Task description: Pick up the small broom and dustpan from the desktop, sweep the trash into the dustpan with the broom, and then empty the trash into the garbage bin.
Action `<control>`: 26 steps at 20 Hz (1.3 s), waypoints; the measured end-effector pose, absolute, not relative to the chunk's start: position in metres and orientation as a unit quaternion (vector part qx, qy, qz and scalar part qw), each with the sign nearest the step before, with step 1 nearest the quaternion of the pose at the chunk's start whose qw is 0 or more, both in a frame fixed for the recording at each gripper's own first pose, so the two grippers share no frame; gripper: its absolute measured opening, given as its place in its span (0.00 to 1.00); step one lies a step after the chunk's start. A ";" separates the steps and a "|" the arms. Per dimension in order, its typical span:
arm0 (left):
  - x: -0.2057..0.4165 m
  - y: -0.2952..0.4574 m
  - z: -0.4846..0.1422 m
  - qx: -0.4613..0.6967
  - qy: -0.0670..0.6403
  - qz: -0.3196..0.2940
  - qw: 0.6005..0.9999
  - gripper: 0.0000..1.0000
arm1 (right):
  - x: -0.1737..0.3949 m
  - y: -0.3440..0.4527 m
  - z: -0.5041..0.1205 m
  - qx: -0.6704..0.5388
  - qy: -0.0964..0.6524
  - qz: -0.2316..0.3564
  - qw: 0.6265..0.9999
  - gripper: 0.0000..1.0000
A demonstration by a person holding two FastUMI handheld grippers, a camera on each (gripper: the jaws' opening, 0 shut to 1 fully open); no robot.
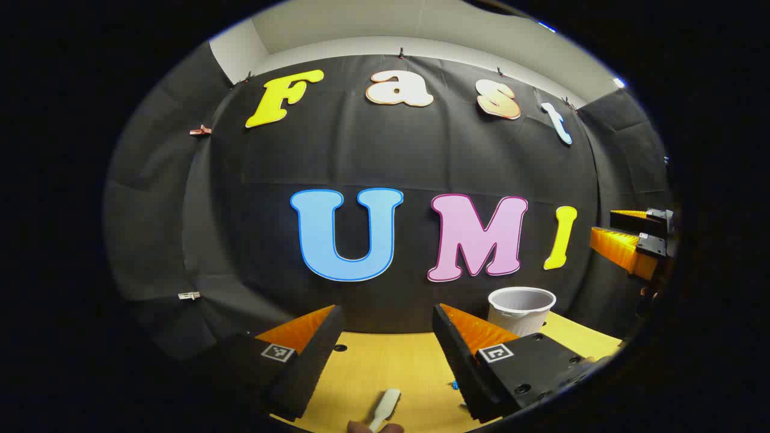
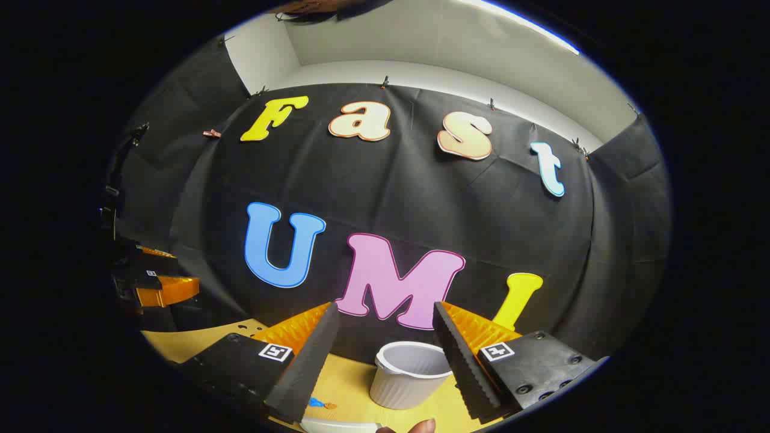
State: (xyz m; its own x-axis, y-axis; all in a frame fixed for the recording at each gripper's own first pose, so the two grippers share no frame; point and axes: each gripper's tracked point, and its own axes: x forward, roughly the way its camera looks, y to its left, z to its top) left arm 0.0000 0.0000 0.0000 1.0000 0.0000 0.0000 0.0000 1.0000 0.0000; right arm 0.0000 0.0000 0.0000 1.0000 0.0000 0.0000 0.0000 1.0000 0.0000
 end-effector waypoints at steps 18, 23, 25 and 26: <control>0.013 -0.019 -0.002 -0.012 0.004 0.004 1.000 0.95 | 0.002 -0.006 -0.027 0.033 0.043 0.019 0.998 0.97; 0.012 -0.023 -0.036 -0.014 0.043 0.000 0.999 0.95 | -0.011 -0.011 -0.065 0.034 0.095 0.035 0.994 0.98; 0.008 -0.018 -0.058 -0.014 0.069 0.004 0.998 0.95 | -0.023 -0.011 -0.097 0.041 0.144 0.052 0.987 0.98; 0.006 -0.014 -0.068 -0.019 0.082 0.009 0.996 0.95 | -0.032 -0.011 -0.116 0.045 0.175 0.062 0.982 0.98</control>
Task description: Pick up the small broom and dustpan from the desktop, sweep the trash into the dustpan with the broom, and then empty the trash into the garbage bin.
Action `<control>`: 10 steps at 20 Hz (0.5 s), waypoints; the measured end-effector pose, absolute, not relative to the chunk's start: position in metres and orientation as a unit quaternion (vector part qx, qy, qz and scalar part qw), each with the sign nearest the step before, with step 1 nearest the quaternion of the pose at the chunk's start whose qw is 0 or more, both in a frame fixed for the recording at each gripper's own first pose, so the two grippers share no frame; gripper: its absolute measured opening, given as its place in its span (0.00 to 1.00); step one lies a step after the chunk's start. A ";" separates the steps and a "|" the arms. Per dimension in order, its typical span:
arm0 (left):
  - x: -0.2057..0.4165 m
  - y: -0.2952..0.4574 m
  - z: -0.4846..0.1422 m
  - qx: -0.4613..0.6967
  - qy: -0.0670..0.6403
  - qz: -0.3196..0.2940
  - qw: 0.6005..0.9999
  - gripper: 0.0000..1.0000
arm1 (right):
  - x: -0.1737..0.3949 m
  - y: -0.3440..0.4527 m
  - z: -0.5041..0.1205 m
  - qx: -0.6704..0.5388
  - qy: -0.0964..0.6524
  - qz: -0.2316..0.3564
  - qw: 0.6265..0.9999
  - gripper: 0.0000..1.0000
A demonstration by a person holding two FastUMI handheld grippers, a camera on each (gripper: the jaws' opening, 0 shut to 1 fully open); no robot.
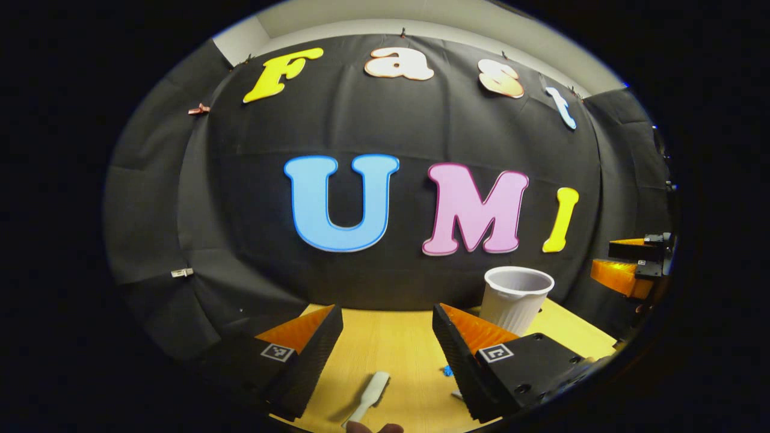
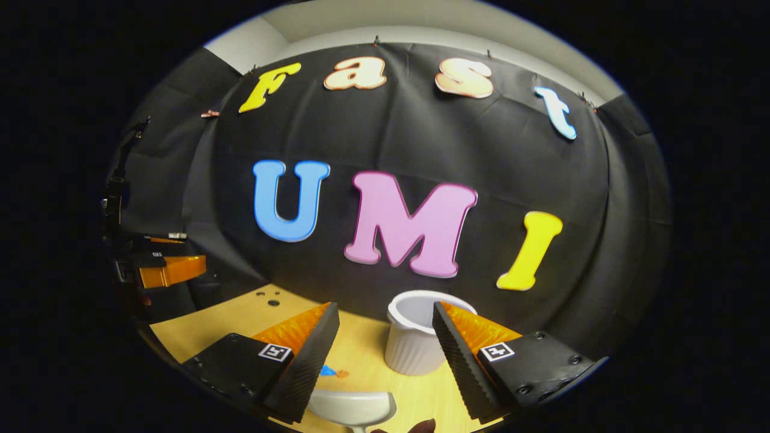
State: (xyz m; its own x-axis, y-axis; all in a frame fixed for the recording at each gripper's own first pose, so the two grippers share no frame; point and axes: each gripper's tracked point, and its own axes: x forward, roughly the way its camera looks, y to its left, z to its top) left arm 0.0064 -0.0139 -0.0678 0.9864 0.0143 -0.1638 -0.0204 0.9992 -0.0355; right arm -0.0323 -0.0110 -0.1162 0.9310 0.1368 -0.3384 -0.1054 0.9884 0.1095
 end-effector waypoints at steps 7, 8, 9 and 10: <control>-0.012 0.012 -0.124 -0.016 0.142 0.045 0.989 0.95 | -0.104 -0.011 -0.273 0.048 0.399 0.128 0.907 0.97; -0.013 0.015 -0.128 -0.013 0.147 0.049 0.988 0.95 | -0.113 -0.011 -0.291 0.042 0.425 0.137 0.894 0.97; -0.015 0.016 -0.133 -0.012 0.151 0.052 0.987 0.95 | -0.118 -0.013 -0.307 0.034 0.451 0.147 0.880 0.97; -0.015 0.019 -0.136 -0.010 0.153 0.056 0.987 0.96 | -0.124 -0.013 -0.323 0.027 0.473 0.157 0.867 0.97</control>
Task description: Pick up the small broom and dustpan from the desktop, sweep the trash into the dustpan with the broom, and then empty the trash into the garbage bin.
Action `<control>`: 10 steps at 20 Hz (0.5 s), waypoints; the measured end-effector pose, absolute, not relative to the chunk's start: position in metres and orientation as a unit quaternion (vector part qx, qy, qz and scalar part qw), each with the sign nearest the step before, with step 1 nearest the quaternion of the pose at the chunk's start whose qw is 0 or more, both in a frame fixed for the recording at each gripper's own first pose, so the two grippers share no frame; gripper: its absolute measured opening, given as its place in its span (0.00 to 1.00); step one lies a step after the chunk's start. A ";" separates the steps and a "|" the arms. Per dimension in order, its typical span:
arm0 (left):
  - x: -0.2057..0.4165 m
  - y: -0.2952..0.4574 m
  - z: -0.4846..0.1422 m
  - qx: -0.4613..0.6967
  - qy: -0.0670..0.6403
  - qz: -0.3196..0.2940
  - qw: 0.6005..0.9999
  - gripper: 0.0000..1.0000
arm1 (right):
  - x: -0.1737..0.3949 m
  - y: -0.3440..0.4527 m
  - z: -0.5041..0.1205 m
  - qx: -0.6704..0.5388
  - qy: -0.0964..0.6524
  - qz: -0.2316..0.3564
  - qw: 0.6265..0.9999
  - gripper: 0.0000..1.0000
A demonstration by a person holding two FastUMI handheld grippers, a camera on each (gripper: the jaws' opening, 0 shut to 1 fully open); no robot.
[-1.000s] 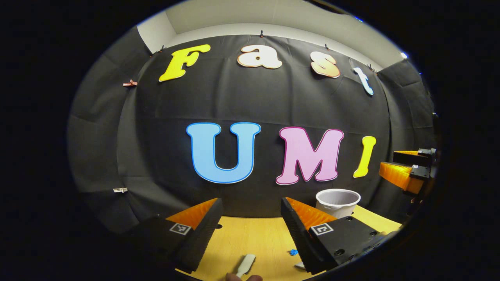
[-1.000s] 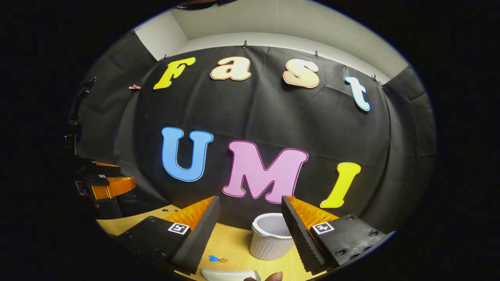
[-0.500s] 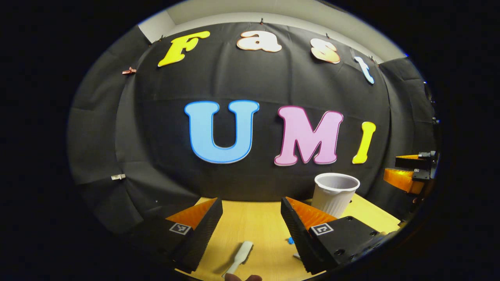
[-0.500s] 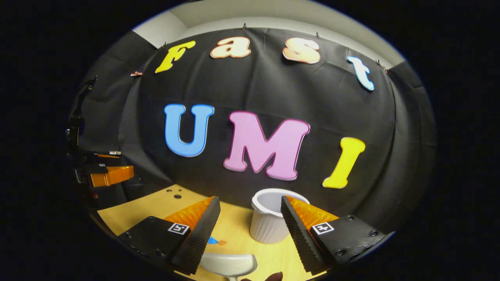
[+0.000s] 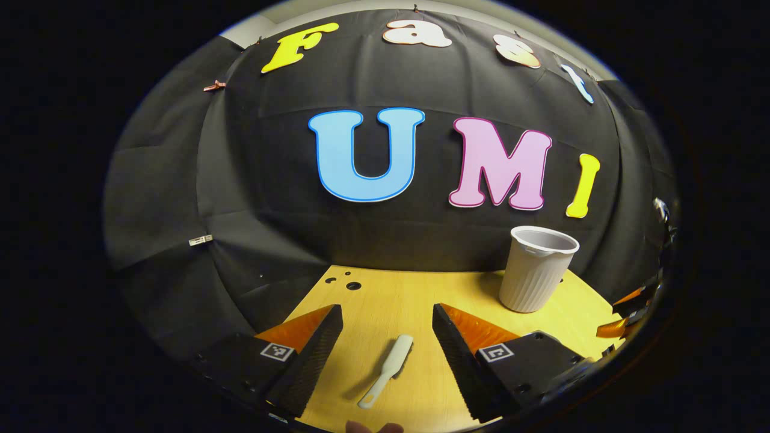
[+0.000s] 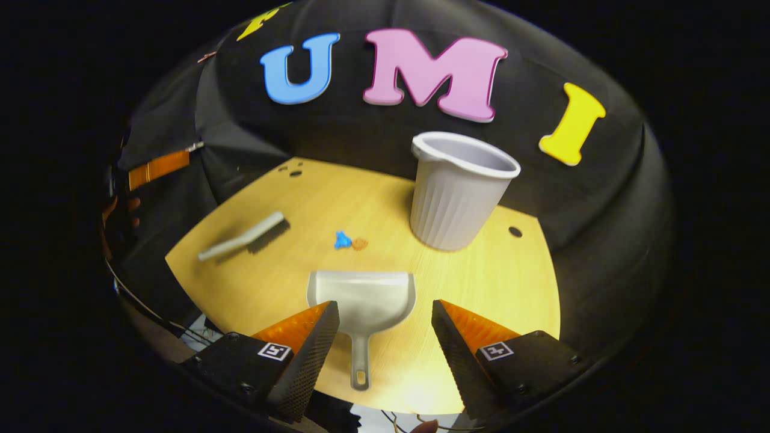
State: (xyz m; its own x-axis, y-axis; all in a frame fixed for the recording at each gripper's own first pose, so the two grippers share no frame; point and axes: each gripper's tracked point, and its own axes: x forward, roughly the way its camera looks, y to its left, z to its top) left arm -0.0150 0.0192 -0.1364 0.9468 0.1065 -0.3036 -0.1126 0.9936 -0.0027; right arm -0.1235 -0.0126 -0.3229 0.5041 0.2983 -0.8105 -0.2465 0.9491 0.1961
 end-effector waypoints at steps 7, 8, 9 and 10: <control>-0.014 0.028 -0.158 0.001 0.172 0.071 0.983 0.96 | -0.171 0.018 -0.402 0.000 0.595 0.199 0.779 0.96; -0.013 0.028 -0.160 0.002 0.175 0.072 0.982 0.96 | -0.173 0.022 -0.413 0.001 0.605 0.200 0.771 0.96; -0.015 0.028 -0.163 0.001 0.178 0.072 0.981 0.95 | -0.174 0.026 -0.425 0.002 0.613 0.198 0.764 0.96; -0.015 0.028 -0.165 -0.002 0.180 0.072 0.981 0.96 | -0.177 0.030 -0.434 0.005 0.620 0.198 0.759 0.96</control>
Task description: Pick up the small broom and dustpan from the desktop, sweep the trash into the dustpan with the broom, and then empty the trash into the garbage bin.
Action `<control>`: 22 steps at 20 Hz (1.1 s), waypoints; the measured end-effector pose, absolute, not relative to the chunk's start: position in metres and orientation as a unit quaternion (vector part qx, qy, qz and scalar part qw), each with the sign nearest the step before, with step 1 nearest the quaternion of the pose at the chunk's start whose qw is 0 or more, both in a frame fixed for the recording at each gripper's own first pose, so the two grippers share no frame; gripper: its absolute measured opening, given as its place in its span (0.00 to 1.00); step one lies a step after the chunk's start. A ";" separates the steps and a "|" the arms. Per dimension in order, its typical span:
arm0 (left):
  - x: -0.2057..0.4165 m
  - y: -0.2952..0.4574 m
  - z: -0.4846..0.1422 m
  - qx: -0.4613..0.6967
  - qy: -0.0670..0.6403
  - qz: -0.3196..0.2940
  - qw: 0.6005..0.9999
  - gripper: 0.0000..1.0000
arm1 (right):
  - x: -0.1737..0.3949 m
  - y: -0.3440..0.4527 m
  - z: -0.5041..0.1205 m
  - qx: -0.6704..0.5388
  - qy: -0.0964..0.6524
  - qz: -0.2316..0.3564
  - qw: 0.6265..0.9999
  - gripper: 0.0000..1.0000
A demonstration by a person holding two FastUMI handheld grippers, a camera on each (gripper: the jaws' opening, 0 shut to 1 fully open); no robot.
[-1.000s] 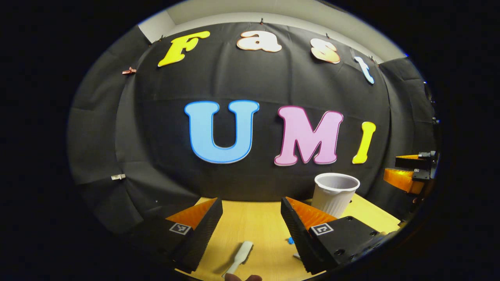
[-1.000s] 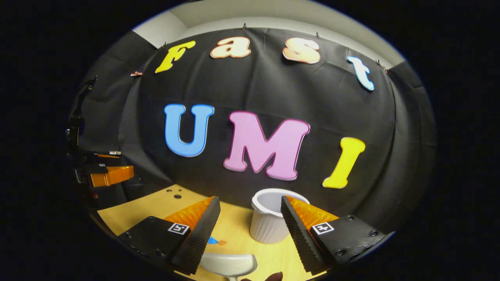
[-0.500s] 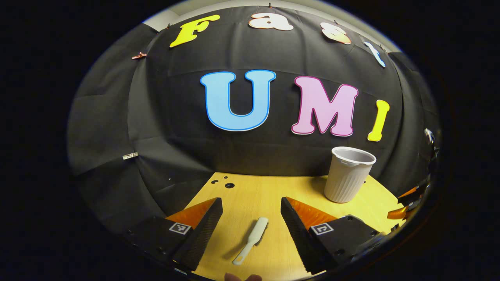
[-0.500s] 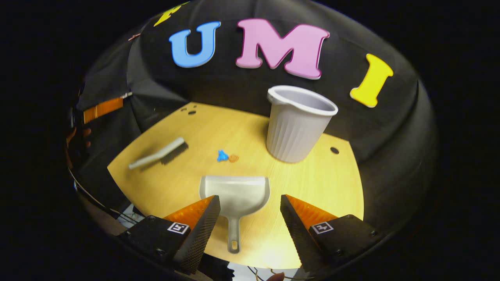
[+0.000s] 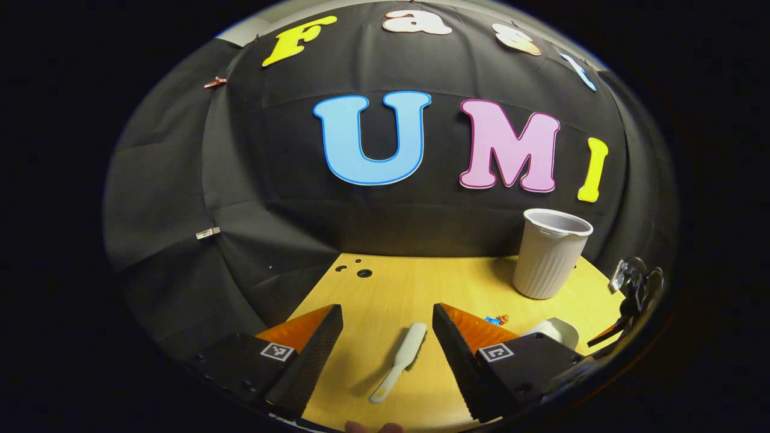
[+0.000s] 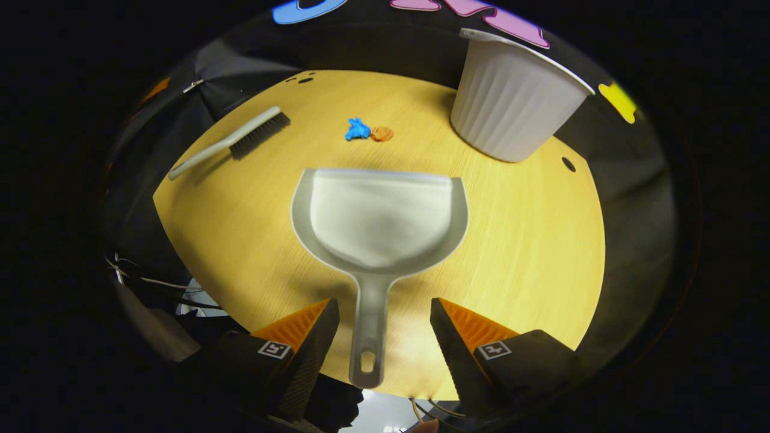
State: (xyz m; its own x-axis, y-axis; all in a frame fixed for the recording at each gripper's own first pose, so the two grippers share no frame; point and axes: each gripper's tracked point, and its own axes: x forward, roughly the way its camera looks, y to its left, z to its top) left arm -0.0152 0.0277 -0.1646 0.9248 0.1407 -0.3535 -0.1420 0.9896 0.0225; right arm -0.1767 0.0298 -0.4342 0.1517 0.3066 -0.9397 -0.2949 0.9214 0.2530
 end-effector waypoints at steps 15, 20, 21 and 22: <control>-0.019 0.023 -0.184 0.001 0.210 0.076 0.975 0.96 | -0.167 0.056 -0.478 0.031 0.641 0.187 0.744 0.93; -0.010 0.021 -0.196 -0.007 0.226 0.065 0.972 0.96 | -0.161 0.051 -0.480 0.034 0.632 0.184 0.752 0.71; -0.008 0.019 -0.200 -0.009 0.232 0.060 0.971 0.96 | -0.158 0.048 -0.480 0.033 0.628 0.184 0.756 0.54; -0.006 0.019 -0.204 -0.011 0.239 0.055 0.969 0.96 | -0.157 0.047 -0.483 0.041 0.627 0.180 0.757 0.49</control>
